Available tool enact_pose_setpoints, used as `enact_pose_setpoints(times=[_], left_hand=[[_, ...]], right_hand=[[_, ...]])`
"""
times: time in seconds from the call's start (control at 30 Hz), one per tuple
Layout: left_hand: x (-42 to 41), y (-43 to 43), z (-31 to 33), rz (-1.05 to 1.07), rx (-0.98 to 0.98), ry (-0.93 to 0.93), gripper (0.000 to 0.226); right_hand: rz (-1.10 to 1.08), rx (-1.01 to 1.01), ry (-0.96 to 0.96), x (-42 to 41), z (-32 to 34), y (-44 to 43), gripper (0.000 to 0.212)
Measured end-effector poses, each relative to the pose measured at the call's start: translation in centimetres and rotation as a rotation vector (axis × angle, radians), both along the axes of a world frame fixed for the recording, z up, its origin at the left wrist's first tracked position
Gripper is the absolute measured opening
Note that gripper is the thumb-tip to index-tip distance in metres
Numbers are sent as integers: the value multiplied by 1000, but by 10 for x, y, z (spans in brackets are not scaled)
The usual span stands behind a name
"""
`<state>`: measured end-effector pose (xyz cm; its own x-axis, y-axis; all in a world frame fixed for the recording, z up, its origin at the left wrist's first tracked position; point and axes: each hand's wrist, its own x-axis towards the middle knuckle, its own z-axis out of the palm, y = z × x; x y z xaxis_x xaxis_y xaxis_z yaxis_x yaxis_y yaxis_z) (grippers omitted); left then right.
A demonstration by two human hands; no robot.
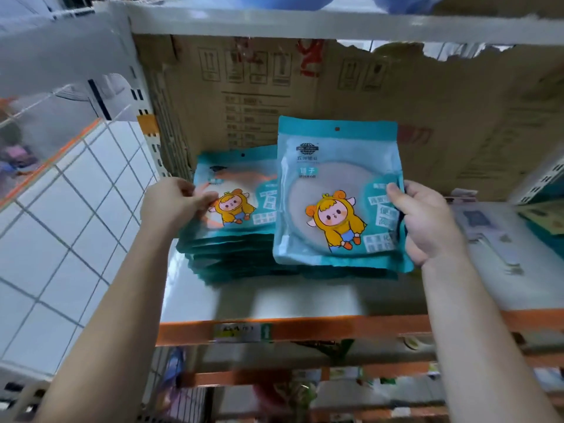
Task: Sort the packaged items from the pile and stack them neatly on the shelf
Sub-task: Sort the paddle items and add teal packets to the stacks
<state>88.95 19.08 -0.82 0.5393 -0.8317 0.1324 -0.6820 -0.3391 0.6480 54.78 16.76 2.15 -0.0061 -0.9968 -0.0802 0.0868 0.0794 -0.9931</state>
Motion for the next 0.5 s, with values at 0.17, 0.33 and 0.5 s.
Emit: enact_pose_setpoints(times=[0.17, 0.33, 0.5], left_hand=[[4, 10, -9, -11, -103, 51, 43], [5, 51, -55, 171, -371, 125, 39], [-12, 95, -104, 104, -357, -44, 43]], right_hand=[[125, 33, -68, 36, 13, -5, 18], [221, 75, -18, 88, 15, -28, 17], [263, 128, 130, 131, 6, -44, 11]])
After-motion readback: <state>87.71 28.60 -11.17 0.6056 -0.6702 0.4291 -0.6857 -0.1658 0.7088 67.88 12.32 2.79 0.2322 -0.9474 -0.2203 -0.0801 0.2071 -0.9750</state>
